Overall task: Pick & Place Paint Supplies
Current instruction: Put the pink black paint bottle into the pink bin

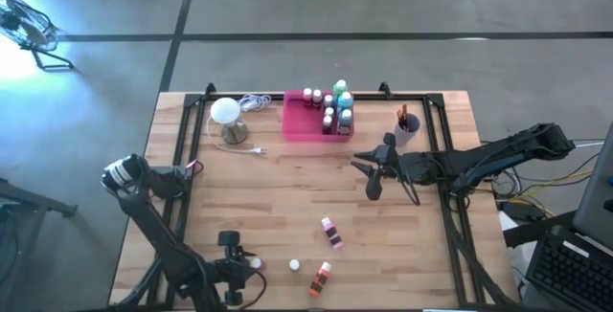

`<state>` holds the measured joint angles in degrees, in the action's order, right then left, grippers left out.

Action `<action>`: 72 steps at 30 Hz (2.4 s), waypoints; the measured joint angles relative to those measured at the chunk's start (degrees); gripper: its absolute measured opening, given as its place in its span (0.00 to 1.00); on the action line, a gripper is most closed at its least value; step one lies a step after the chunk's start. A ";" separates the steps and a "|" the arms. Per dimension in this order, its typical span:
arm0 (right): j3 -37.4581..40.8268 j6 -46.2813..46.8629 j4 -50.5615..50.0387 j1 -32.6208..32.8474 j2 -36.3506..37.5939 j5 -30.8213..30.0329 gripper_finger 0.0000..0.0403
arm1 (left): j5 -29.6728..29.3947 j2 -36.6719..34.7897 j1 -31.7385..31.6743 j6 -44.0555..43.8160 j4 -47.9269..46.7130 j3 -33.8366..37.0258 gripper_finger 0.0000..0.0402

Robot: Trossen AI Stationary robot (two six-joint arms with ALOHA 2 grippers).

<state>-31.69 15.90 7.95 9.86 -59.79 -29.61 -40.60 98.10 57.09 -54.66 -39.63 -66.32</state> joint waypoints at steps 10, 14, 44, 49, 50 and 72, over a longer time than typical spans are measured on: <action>-0.01 0.00 0.14 0.01 0.00 0.04 0.21 | 0.00 0.00 -0.78 2.63 1.65 0.02 0.51; -0.01 0.00 0.14 0.01 0.00 0.04 0.20 | 0.00 0.00 -0.82 2.64 1.63 0.04 0.51; 0.00 -0.01 0.08 0.01 0.00 0.02 0.36 | 0.35 -1.59 -1.77 6.26 7.87 3.62 0.39; 0.00 0.00 0.05 -0.01 0.00 0.02 0.37 | 1.27 -3.83 -2.65 8.63 13.84 7.53 0.30; 0.01 0.00 0.04 0.01 0.00 0.02 0.36 | 1.62 -4.22 -2.87 8.87 14.21 7.92 0.30; 2.39 -0.47 -0.01 -0.01 0.02 -0.75 0.16 | -12.98 -22.85 -21.88 42.41 10.60 8.55 0.32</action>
<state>-29.30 15.43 7.94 9.85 -59.77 -30.36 -53.58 75.26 35.21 -12.25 -29.03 -57.78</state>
